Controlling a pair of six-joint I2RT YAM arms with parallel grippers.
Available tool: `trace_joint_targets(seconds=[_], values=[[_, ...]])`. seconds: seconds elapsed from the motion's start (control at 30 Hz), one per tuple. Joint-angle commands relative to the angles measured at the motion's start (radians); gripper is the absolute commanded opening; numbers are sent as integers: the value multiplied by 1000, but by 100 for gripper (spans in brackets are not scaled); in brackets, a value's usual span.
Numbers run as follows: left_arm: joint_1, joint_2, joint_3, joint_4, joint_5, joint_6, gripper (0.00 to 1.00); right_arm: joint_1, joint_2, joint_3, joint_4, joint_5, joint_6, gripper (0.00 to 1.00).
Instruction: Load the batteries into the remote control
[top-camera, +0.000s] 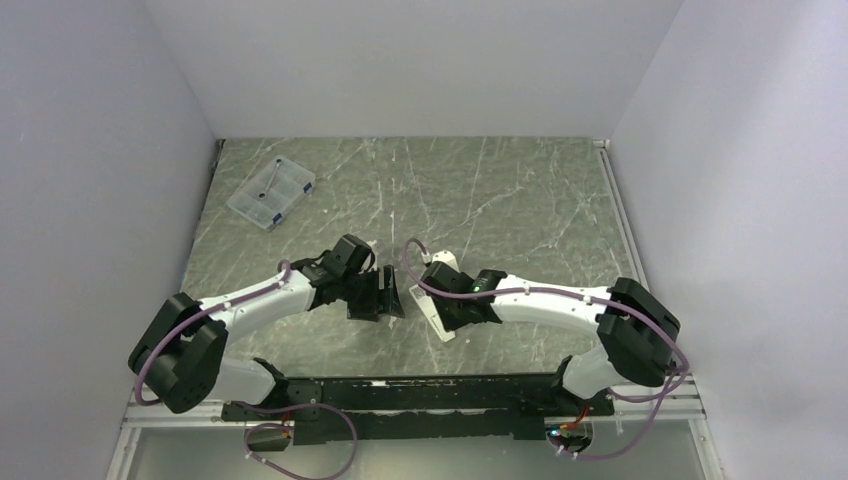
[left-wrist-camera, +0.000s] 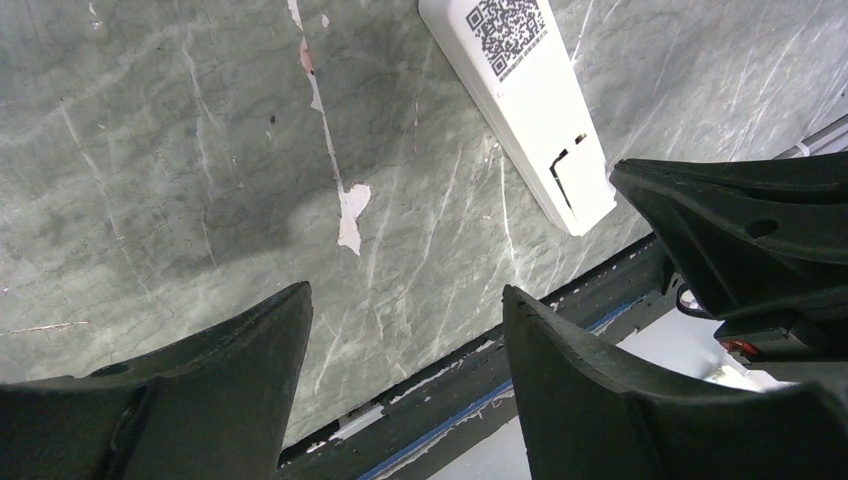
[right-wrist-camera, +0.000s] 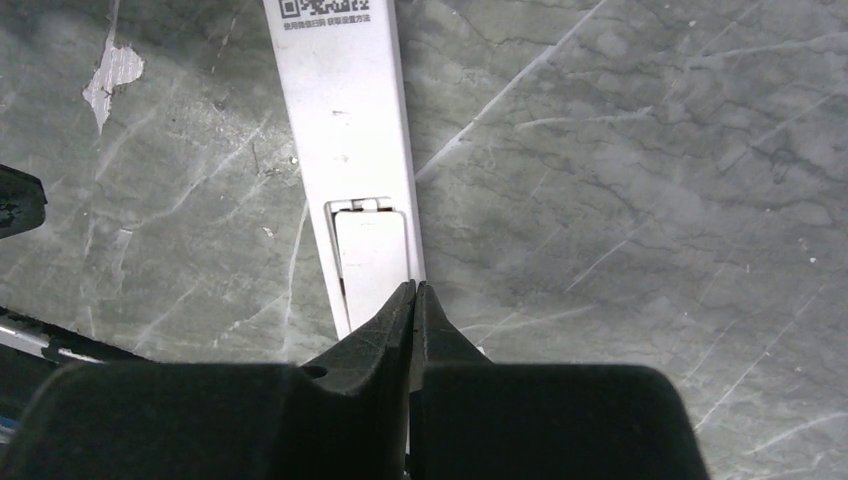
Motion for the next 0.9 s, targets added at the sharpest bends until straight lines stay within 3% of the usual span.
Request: trace_joint_targets(seconds=[0.0,0.87], values=[[2,5,28,7,-12,22,75,-3,10,38,37,-22,-17,4],[2,13,26,14,-15,22,75,-3,-43,51,14,-15,-9,5]])
